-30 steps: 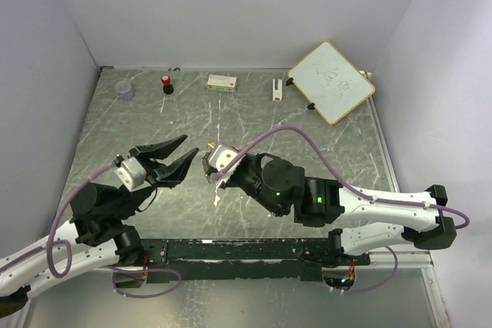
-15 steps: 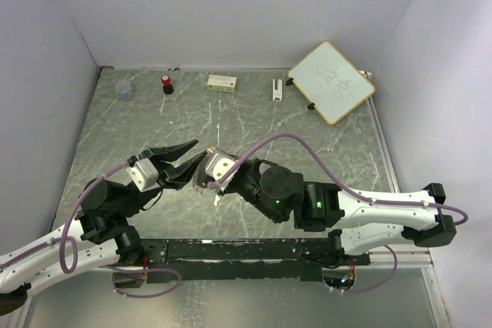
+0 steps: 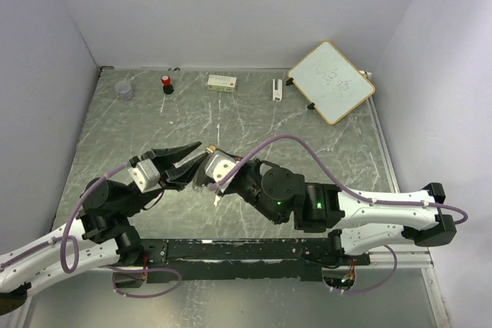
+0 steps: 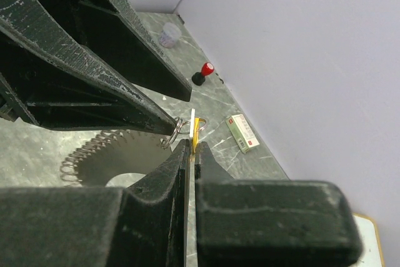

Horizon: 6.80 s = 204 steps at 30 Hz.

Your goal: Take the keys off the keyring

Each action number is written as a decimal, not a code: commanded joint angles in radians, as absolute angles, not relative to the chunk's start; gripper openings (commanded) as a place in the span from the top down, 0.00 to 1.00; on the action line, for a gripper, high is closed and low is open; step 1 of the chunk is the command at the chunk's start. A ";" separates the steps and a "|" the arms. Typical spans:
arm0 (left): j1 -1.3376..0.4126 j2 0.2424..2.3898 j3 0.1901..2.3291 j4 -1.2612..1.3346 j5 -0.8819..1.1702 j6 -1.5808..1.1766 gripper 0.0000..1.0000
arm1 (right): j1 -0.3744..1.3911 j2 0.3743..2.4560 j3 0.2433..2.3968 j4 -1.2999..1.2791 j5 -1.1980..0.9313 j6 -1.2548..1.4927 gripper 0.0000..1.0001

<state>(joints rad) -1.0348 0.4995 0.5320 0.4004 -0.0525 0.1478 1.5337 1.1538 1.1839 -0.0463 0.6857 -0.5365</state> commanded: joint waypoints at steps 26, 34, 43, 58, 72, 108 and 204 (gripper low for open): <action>-1.034 0.549 0.541 0.481 0.050 0.141 0.91 | 1.549 1.144 1.189 0.014 0.664 -0.524 1.00; -1.034 0.485 0.522 0.453 -0.054 0.141 0.93 | 1.550 1.127 1.178 0.014 0.679 -0.524 1.00; -1.034 0.421 0.485 0.484 -0.141 0.157 0.93 | 1.552 1.128 1.162 0.011 0.692 -0.517 1.00; -1.034 0.412 0.431 0.658 -0.093 0.122 0.93 | 1.551 1.182 1.119 0.040 0.695 -0.507 1.00; -1.034 0.417 0.393 0.742 -0.046 0.046 0.93 | 1.552 1.266 1.121 0.050 0.760 -0.556 1.00; -0.877 0.827 0.476 0.597 -0.224 0.076 0.93 | 0.870 1.235 1.124 0.006 0.450 -0.136 1.00; -0.452 0.960 0.452 0.377 -0.134 -0.140 0.00 | 0.499 1.399 0.890 0.038 0.747 0.283 0.00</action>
